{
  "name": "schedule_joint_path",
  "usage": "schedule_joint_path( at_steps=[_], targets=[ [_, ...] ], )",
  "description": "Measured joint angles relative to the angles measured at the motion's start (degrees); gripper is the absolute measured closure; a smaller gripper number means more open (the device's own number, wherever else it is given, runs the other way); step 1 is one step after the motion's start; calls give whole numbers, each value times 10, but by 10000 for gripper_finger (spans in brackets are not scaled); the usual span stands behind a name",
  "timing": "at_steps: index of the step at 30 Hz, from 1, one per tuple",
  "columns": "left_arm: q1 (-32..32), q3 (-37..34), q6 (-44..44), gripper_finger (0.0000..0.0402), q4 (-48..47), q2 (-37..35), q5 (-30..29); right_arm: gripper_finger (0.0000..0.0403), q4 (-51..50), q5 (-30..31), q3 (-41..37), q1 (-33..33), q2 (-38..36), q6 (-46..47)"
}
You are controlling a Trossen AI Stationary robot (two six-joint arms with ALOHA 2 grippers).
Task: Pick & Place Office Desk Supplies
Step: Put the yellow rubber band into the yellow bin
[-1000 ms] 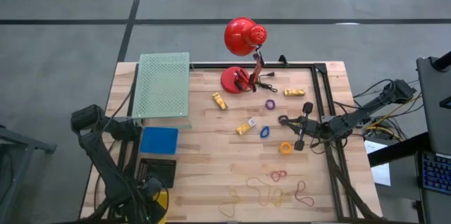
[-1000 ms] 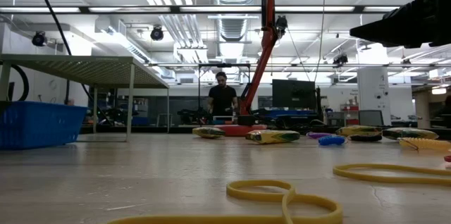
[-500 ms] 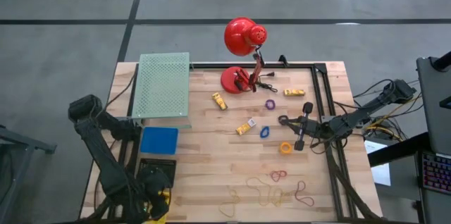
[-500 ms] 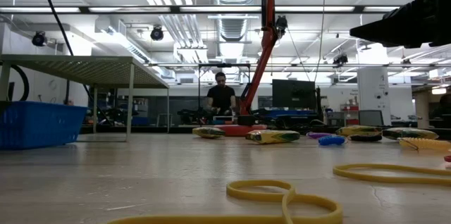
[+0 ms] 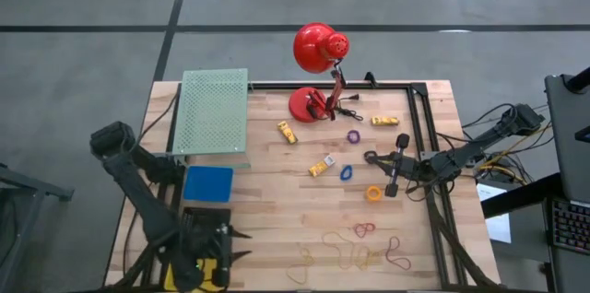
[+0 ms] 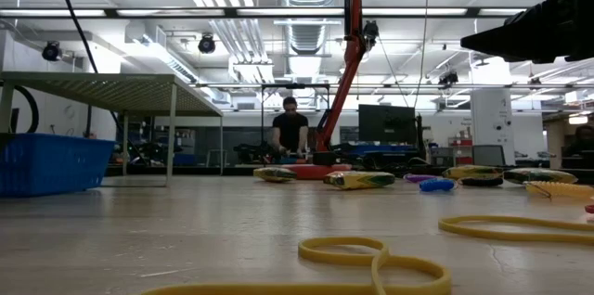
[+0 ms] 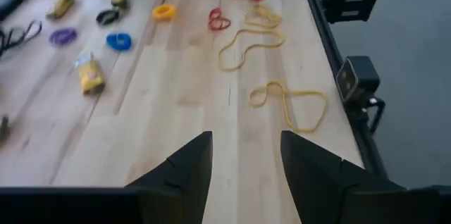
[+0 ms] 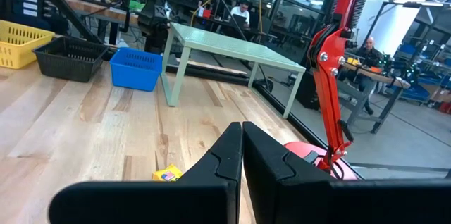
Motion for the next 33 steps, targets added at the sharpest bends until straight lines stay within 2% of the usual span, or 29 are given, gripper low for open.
schedule_joint_path(
  at_steps=[4, 10, 15, 18, 24, 30, 33],
  targets=[
    [36, -54, 100, 229, 141, 0, 39, 394, 0, 0, 0, 0, 0, 0],
    [95, -141, 291, 229, 369, 0, 179, 394, 0, 0, 0, 0, 0, 0],
    [152, -207, 315, 229, 505, 0, 298, 394, 0, 0, 0, 0, 0, 0],
    [174, -232, 313, 229, 556, 7, 343, 394, 0, 0, 0, 0, 0, 0],
    [176, -238, 321, 229, 612, 52, 349, 394, 0, 0, 0, 0, 0, 0],
    [176, -202, 355, 229, 612, 103, 347, 394, 0, 0, 0, 0, 0, 0],
    [176, -172, 399, 229, 594, 128, 368, 394, -1, 0, 0, 0, 0, 0]
  ],
)
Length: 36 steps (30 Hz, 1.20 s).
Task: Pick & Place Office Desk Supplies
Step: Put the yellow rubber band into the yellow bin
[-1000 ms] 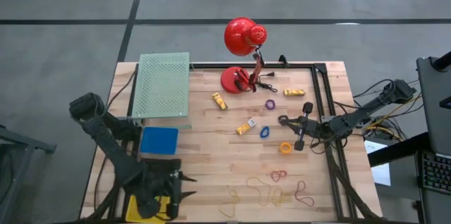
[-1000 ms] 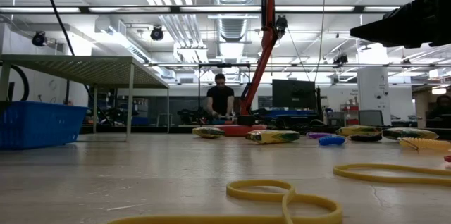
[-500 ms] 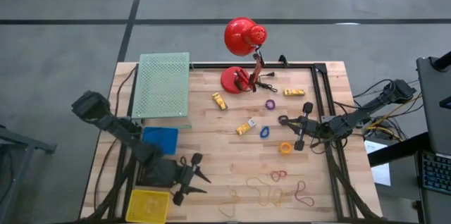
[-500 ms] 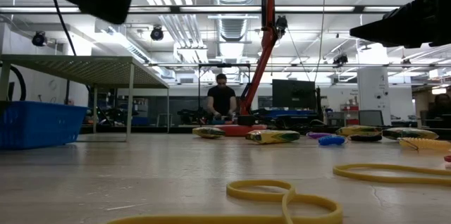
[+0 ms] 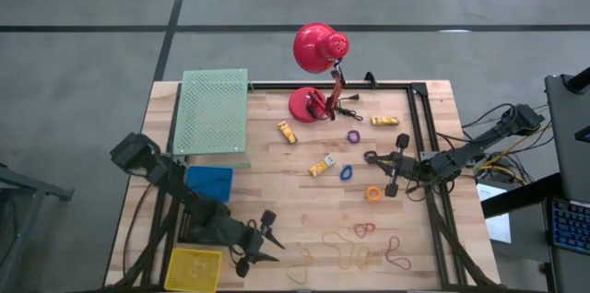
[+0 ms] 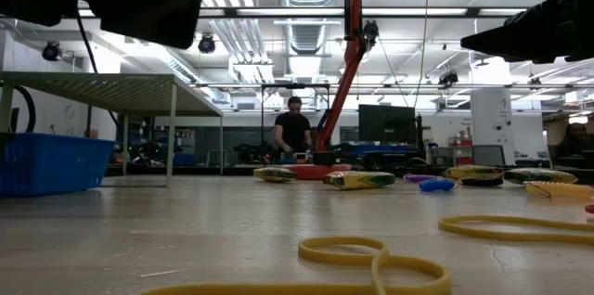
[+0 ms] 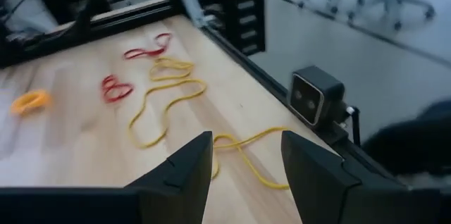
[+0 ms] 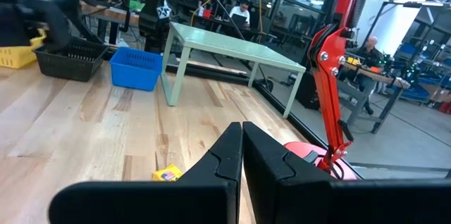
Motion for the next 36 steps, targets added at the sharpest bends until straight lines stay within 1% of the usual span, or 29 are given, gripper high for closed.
schedule_joint_path(
  at_steps=[4, 8, 15, 24, 28, 36],
  targets=[
    [5, 38, 42, 229, -40, 29, 56, 394, 0, 0, 0, 0, 0, 0],
    [14, 79, 48, 229, -85, 56, 81, 394, 0, 0, 0, 0, 1, 0],
    [26, 156, 38, 229, -152, 115, 87, 394, 0, 0, 0, 0, 1, 0],
    [54, 255, -12, 229, -251, 183, 77, 394, 1, 0, 0, 0, 1, 0],
    [63, 268, -28, 229, -263, 200, 79, 394, 0, 0, 0, 0, 3, 0],
    [68, 264, -57, 229, -264, 208, 79, 394, 1, 0, 0, 0, 3, 0]
  ],
)
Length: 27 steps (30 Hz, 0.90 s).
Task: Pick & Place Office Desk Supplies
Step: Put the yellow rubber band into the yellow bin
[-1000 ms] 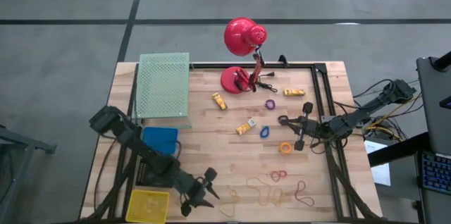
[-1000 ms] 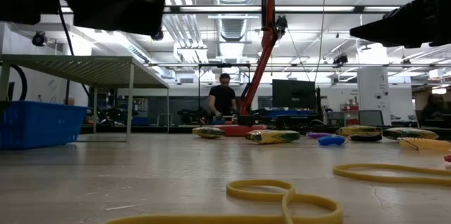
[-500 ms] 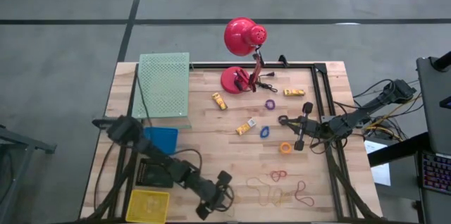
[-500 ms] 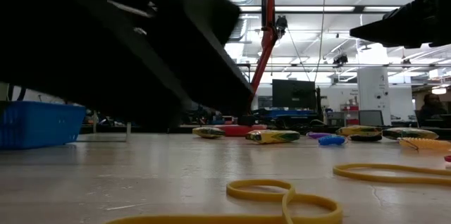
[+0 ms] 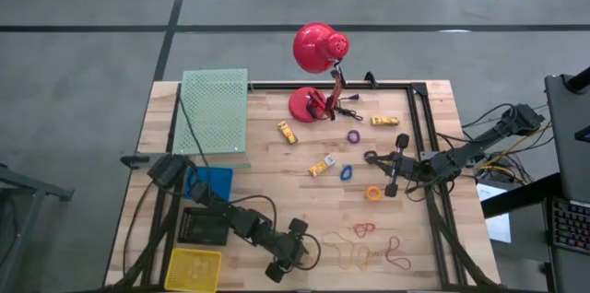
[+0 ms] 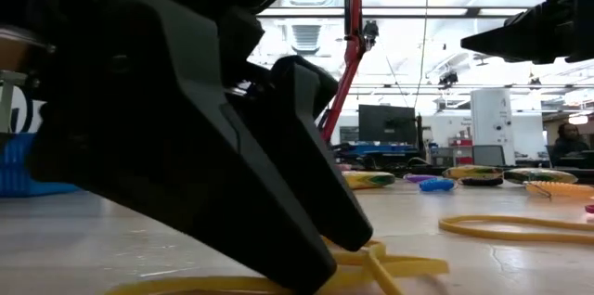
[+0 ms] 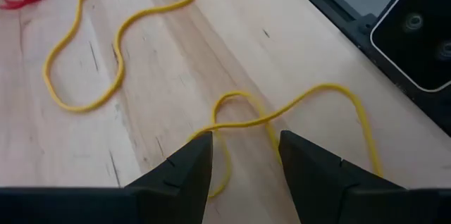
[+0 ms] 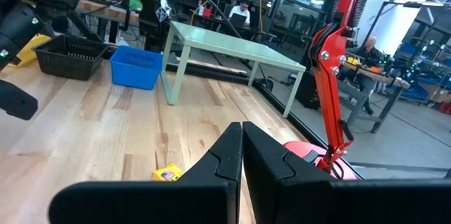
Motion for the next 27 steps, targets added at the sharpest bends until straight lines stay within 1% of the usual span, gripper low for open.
schedule_joint_path(
  at_steps=[6, 10, 19, 27],
  targets=[
    [0, -5, -6, 231, -4, -1, 0, 394, 0, 0, 0, 0, 0, 0],
    [-1, -5, -6, 246, -10, -1, 0, 394, 0, 0, 0, 0, 0, 0],
    [-2, -6, -6, 306, -13, -1, 2, 394, 0, 0, 0, 0, 0, 0],
    [-2, -7, -4, 373, -12, -1, 2, 394, 0, 0, 0, 0, 0, 0]
  ],
)
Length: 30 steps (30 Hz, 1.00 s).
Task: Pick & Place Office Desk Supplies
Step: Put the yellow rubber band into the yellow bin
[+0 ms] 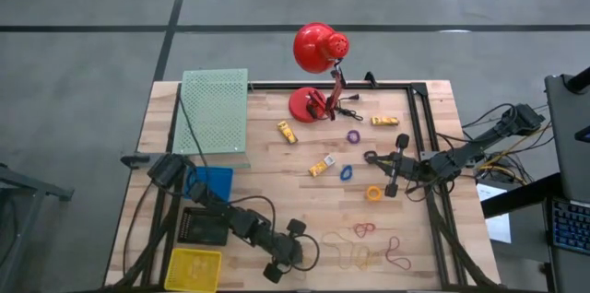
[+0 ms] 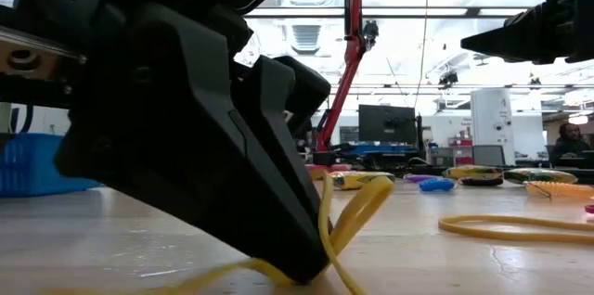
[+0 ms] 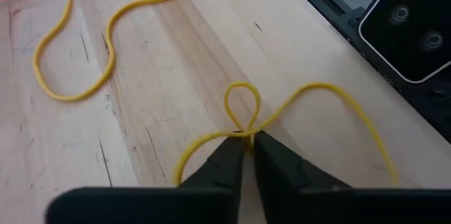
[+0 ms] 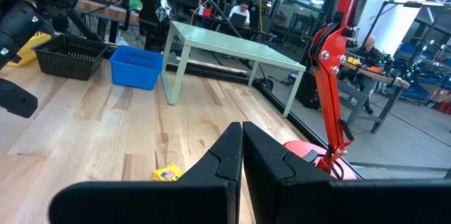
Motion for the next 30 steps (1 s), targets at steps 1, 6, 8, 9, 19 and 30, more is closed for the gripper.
schedule_joint_path(
  at_steps=[1, 6, 8, 9, 19, 30],
  targets=[
    [0, 0, 0, 381, 0, 0, 0, 394, 0, 0, 0, 0, 0, 0],
    [0, 0, 0, 398, 0, 0, -2, 394, 0, 0, 0, 0, 0, 0],
    [0, 0, 0, 398, 0, 0, -2, 394, 0, 0, 0, 0, 0, 0],
    [0, 0, 0, 398, 0, 0, -2, 394, 0, 0, 0, 0, 0, 0],
    [0, -3, 5, 399, -10, -19, -6, 394, 0, 0, 0, 0, 0, 0],
    [-1, -2, 2, 400, -27, -38, -21, 394, 0, 0, 0, 0, 0, 0]
  ],
)
